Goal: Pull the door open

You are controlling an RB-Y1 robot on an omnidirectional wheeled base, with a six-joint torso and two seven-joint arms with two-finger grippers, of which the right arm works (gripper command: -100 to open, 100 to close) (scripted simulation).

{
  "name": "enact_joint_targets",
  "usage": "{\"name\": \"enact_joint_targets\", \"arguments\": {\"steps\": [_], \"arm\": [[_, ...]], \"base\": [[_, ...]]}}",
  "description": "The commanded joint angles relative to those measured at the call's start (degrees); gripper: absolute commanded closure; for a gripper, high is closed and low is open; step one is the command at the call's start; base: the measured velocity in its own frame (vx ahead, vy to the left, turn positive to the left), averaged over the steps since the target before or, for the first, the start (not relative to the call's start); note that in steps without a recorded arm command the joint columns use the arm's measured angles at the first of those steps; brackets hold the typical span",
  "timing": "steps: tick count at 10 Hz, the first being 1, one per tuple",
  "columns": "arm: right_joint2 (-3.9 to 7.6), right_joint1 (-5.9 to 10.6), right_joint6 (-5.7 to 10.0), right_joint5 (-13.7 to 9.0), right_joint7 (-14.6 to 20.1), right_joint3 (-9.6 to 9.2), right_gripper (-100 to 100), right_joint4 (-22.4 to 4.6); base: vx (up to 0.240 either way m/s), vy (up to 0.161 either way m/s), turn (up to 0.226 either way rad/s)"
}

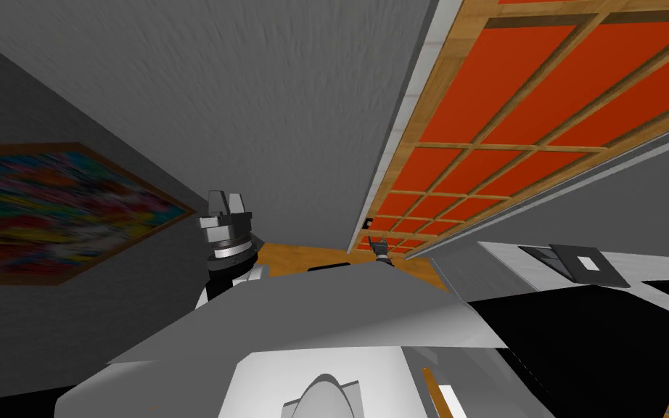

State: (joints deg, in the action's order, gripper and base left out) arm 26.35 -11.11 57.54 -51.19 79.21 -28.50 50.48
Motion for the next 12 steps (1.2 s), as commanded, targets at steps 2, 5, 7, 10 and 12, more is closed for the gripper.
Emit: {"name": "enact_joint_targets", "arguments": {"steps": [2,5,7,10,12], "arm": [[0.61,-0.06,-0.46,-1.61,0.56,2.48,-100,-1.30],[0.08,1.33,-0.51,-1.96,1.06,3.15,-100,-1.87],[-0.03,1.38,-0.63,-1.92,0.97,3.05,-100,-1.61],[-0.03,1.38,-0.63,-1.92,0.97,3.05,100,-1.61],[-0.03,1.38,-0.63,-1.92,0.97,3.05,100,-1.61]], "base": [[0.095,-0.040,0.180],[0.165,-0.064,0.160],[0.124,0.016,0.037],[-0.020,0.005,0.020],[0.000,0.000,0.000]]}}
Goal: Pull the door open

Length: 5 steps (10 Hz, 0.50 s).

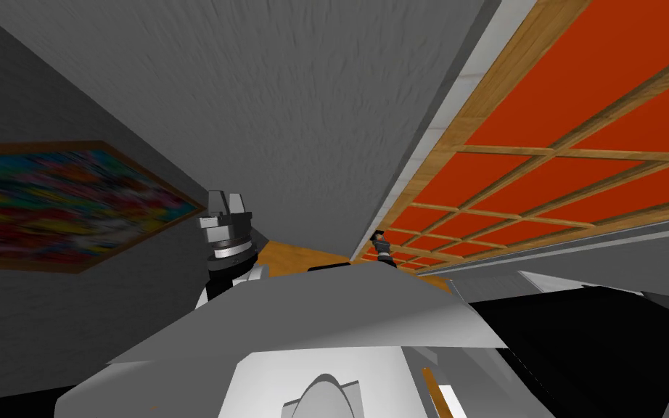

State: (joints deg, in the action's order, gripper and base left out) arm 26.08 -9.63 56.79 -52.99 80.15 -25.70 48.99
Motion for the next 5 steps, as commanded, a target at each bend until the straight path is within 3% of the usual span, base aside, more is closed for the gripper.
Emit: {"name": "enact_joint_targets", "arguments": {"steps": [1,5], "arm": [[0.24,-0.10,0.13,-0.13,0.03,0.26,100,-0.12],[1.42,-1.78,0.65,0.35,0.73,-0.97,100,-0.20]], "base": [[0.000,0.000,0.000],[-0.168,0.019,-0.002]]}}
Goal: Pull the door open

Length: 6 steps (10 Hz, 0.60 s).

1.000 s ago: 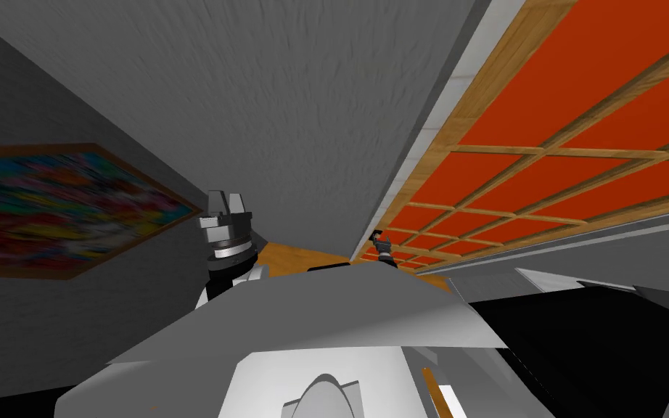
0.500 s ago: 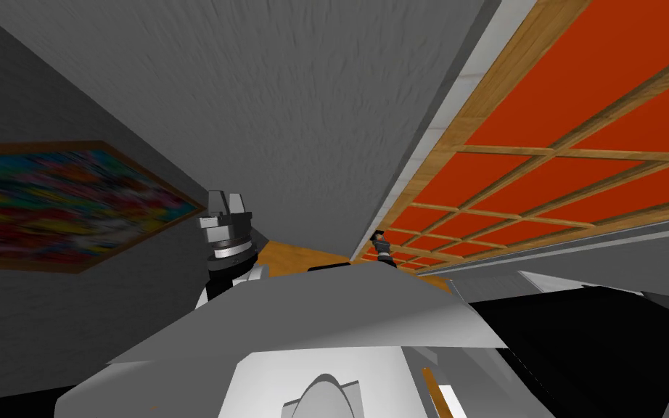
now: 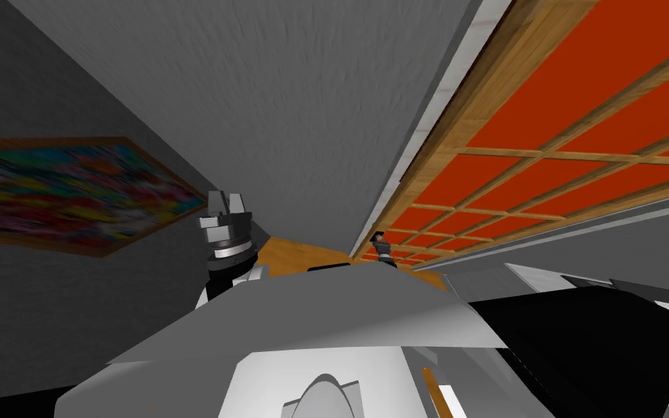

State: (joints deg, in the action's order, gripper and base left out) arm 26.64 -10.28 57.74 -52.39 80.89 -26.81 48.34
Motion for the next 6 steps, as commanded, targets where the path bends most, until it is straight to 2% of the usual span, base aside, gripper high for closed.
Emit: {"name": "enact_joint_targets", "arguments": {"steps": [1,2,4,6], "arm": [[1.33,-1.45,0.04,0.17,0.42,-0.68,100,0.78],[1.61,-1.57,0.28,0.50,0.73,-1.32,100,1.09],[2.51,-1.61,1.24,1.98,1.98,-4.03,100,2.61],[2.93,-1.41,1.79,2.92,2.72,-5.72,100,3.66]], "base": [[-0.201,0.023,0.028],[-0.222,-0.029,0.052],[-0.212,-0.028,0.093],[-0.138,-0.120,0.097]]}}
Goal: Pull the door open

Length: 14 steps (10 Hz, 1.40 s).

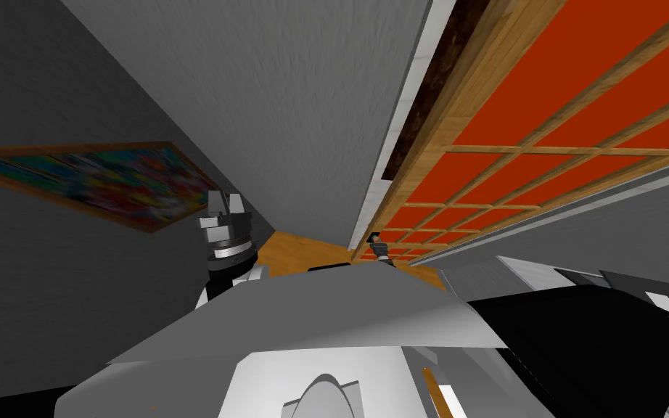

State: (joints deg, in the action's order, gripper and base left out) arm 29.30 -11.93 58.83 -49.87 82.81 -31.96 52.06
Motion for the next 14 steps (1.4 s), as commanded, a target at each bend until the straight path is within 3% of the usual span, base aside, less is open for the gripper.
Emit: {"name": "enact_joint_targets", "arguments": {"steps": [1,2,4,10,11,14], "arm": [[0.00,0.00,0.00,0.00,0.00,0.00,100,0.00],[0.66,-0.19,1.35,0.46,1.42,-1.10,100,-0.60],[1.35,-0.50,2.41,0.72,2.48,-1.84,100,-1.07],[4.67,-1.97,7.54,1.96,7.57,-5.38,100,-3.35],[4.28,-1.81,6.87,1.80,6.97,-4.99,100,-3.38],[5.30,-2.22,9.56,2.51,9.01,-7.13,100,-4.90]], "base": [[-0.053,-0.042,0.048],[-0.137,-0.010,0.171],[-0.167,0.003,0.125],[-0.216,-0.035,0.159],[-0.090,-0.030,0.043],[-0.217,-0.035,0.152]]}}
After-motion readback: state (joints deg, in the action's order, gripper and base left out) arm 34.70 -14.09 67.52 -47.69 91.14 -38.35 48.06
